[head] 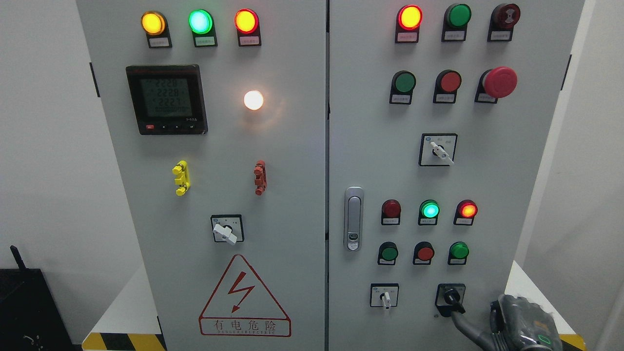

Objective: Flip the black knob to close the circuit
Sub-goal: 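Release the knob and lower the right hand away from the cabinet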

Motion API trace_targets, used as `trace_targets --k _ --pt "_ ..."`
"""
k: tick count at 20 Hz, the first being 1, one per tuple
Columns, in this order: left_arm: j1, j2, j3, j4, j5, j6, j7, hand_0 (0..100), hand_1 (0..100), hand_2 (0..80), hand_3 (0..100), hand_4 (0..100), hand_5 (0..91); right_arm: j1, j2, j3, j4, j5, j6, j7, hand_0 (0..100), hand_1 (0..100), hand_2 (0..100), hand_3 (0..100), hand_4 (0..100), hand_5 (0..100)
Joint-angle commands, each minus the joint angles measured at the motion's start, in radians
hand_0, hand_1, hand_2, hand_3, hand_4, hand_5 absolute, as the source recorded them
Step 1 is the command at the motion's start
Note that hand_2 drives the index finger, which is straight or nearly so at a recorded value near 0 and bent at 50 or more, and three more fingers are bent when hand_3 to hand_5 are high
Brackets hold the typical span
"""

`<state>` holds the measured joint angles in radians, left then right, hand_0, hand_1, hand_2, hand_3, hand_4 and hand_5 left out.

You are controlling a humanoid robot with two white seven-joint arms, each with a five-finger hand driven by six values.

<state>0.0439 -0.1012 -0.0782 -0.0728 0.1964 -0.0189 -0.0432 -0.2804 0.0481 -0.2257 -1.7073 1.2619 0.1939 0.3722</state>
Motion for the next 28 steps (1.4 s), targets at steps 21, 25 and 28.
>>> trace_targets --k 21,25,28 --pt "0.001 0.0 0.0 -0.001 0.001 0.001 0.0 12 56 0.0 0 0 0.0 0.185 0.065 -0.001 -0.078 -0.567 -0.182 -0.253 0 20 68 97 81 78" --pt "-0.001 0.0 0.0 -0.001 0.001 0.001 0.0 12 56 0.0 0 0 0.0 0.292 0.072 -0.003 -0.178 -0.772 -0.186 -0.236 0 19 44 64 55 44" --pt "0.001 0.0 0.0 0.001 0.001 0.001 0.0 12 56 0.0 0 0 0.0 0.387 0.07 -0.013 -0.261 -1.017 -0.197 -0.138 0 18 22 37 29 17"
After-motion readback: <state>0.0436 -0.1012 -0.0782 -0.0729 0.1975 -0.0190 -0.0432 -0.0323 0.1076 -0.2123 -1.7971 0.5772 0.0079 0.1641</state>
